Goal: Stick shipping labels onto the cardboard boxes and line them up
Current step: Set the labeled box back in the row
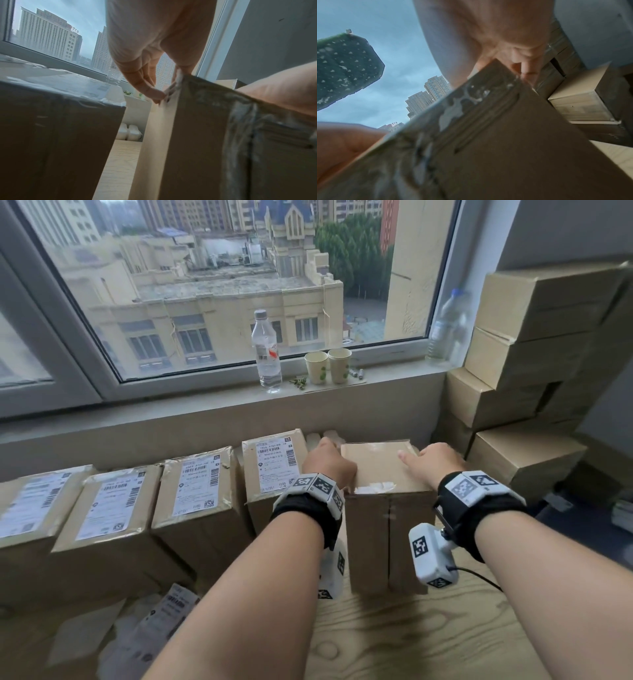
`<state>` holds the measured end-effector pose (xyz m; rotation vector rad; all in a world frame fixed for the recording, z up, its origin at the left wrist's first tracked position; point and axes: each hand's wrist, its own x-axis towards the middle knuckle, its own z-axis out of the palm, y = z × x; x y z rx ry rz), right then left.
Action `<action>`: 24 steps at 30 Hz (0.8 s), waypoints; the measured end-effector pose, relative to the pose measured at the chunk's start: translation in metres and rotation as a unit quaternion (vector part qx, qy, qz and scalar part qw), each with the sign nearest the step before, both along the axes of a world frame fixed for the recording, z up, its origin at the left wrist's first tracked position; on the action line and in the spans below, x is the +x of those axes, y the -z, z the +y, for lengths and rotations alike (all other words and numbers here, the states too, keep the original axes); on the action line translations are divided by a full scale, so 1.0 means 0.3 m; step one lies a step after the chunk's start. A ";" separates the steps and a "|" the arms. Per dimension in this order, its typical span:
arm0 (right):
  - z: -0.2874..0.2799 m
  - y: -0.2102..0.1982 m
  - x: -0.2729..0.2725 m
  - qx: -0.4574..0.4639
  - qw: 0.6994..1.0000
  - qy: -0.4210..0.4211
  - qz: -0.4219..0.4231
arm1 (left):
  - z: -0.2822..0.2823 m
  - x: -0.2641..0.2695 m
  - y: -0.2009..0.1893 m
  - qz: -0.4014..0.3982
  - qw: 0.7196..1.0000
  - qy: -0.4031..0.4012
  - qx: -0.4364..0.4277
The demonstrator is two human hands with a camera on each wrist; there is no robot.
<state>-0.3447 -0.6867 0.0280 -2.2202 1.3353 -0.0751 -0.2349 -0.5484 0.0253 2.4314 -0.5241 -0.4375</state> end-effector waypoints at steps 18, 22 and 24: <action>0.310 0.055 -0.186 0.057 0.985 -0.164 0.007 | 0.411 -0.198 0.067 0.095 0.990 -0.086 -0.053; 0.391 0.087 -0.170 0.065 0.979 -0.194 0.001 | 0.506 -0.208 0.104 0.127 0.985 -0.106 -0.048; 0.415 0.099 -0.167 0.062 0.978 -0.198 0.004 | 0.536 -0.214 0.124 0.145 0.982 -0.106 -0.051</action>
